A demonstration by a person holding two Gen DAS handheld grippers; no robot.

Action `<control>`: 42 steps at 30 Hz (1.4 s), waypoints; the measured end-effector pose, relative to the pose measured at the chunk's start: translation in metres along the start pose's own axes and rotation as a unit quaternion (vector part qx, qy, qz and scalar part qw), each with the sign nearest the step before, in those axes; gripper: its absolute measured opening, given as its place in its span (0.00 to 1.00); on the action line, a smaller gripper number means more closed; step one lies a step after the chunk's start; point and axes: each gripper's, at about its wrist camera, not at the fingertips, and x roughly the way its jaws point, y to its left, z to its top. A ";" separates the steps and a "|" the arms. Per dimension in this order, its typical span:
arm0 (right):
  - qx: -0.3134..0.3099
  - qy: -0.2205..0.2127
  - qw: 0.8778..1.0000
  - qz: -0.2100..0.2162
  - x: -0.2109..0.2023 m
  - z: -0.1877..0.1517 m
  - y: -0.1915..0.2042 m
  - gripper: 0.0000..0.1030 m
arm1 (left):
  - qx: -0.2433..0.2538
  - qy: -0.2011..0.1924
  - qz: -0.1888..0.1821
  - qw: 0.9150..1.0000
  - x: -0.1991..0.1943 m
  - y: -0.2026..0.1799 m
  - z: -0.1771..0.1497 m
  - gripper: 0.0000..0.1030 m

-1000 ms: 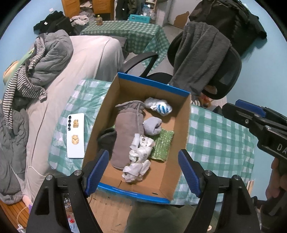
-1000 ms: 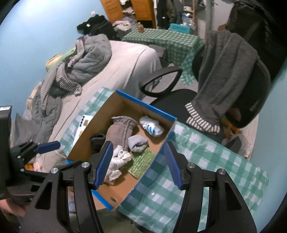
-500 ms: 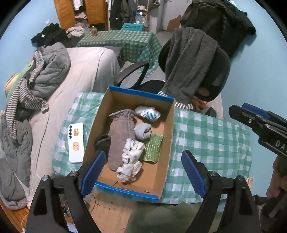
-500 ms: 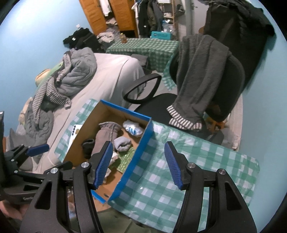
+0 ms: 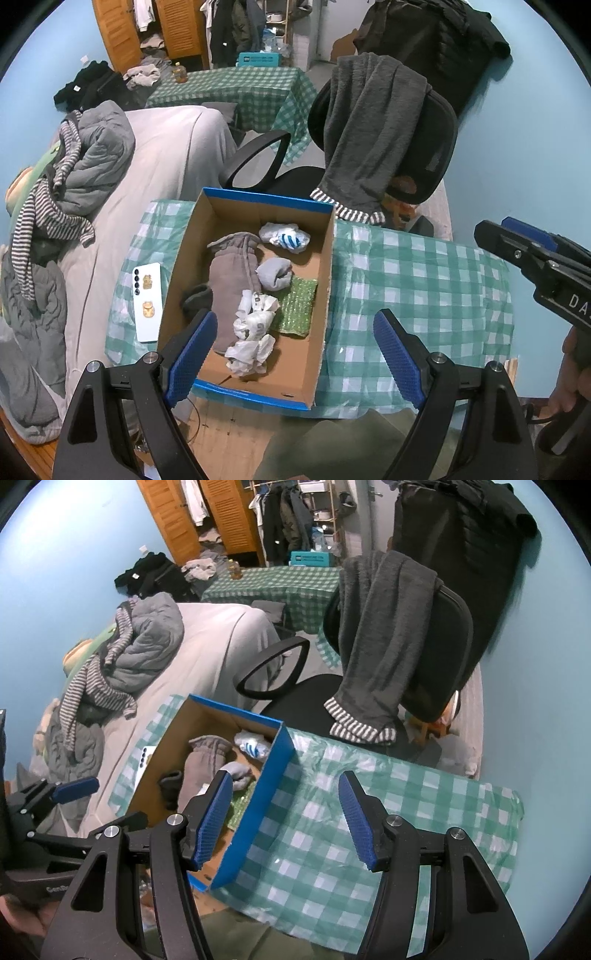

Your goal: Organize soft objects

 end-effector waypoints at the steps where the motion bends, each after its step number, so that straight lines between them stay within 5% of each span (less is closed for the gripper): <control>1: 0.002 0.001 1.000 0.001 0.001 -0.001 -0.001 0.57 | 0.000 0.001 0.000 1.000 0.001 -0.001 0.000 0.85; 42: 0.006 0.011 1.000 0.003 0.006 -0.006 -0.007 0.57 | -0.010 0.018 0.003 1.000 0.008 -0.006 -0.005 0.85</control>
